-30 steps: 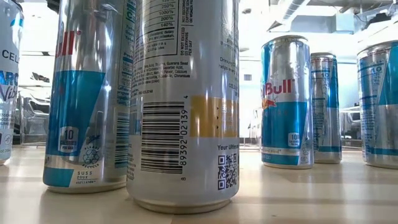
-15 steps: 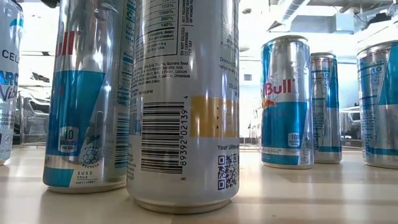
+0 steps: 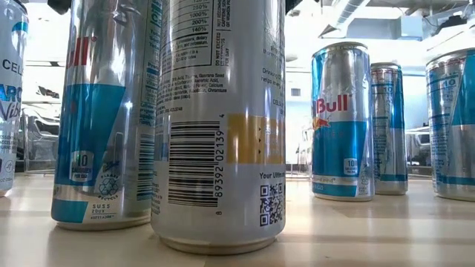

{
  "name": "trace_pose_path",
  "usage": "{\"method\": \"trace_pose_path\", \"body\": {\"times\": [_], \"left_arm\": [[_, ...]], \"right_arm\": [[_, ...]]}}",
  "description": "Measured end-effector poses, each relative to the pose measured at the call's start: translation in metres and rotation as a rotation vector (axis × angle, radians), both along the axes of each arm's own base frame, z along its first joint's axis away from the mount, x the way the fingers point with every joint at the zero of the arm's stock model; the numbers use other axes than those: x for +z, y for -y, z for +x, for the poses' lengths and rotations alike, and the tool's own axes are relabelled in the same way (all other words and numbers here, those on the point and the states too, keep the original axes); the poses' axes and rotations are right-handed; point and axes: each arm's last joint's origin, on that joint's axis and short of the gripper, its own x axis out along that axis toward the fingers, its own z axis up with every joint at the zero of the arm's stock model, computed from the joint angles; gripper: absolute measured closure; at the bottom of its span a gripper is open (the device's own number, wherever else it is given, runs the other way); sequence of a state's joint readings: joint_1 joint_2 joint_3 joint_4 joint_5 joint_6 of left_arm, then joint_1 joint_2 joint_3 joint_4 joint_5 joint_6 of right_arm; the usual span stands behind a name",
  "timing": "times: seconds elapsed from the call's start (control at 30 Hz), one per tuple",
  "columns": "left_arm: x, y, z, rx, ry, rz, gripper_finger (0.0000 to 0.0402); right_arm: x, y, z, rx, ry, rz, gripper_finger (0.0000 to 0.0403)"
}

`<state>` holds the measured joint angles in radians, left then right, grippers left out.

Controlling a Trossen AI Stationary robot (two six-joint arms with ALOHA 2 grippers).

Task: Sort soda cans
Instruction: Put the blue soda can into the center transparent bin

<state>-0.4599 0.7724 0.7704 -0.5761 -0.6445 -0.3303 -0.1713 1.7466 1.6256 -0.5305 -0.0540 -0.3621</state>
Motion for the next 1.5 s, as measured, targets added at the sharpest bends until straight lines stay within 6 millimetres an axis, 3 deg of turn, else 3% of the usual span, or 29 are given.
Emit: {"method": "trace_pose_path", "body": {"times": [0.17, 0.47, 0.63, 0.93, 1.17, 1.5], "left_arm": [[-0.001, 0.0, -0.001, 0.011, -0.011, -0.013, 0.0058], [-0.001, 0.0, 0.0, 0.017, -0.003, -0.011, 0.0058], [-0.002, 0.0, -0.001, 0.019, -0.008, -0.013, 0.0058], [-0.002, 0.0, -0.001, 0.023, -0.005, -0.018, 0.0058], [-0.001, 0.0, -0.001, 0.028, 0.001, -0.029, 0.0058], [-0.002, 0.0, -0.001, 0.024, -0.004, -0.02, 0.0058]], "right_arm": [[-0.004, 0.024, -0.004, -0.063, -0.015, 0.032, 0.0171], [-0.061, 0.042, 0.022, -0.118, -0.125, 0.139, 0.0171], [-0.075, 0.052, 0.027, -0.175, -0.143, 0.175, 0.016], [-0.075, 0.07, 0.024, -0.24, -0.115, 0.207, 0.0154], [-0.082, 0.07, 0.025, -0.237, -0.142, 0.211, 0.015], [-0.081, 0.063, 0.028, -0.217, -0.129, 0.207, 0.0101]]}}
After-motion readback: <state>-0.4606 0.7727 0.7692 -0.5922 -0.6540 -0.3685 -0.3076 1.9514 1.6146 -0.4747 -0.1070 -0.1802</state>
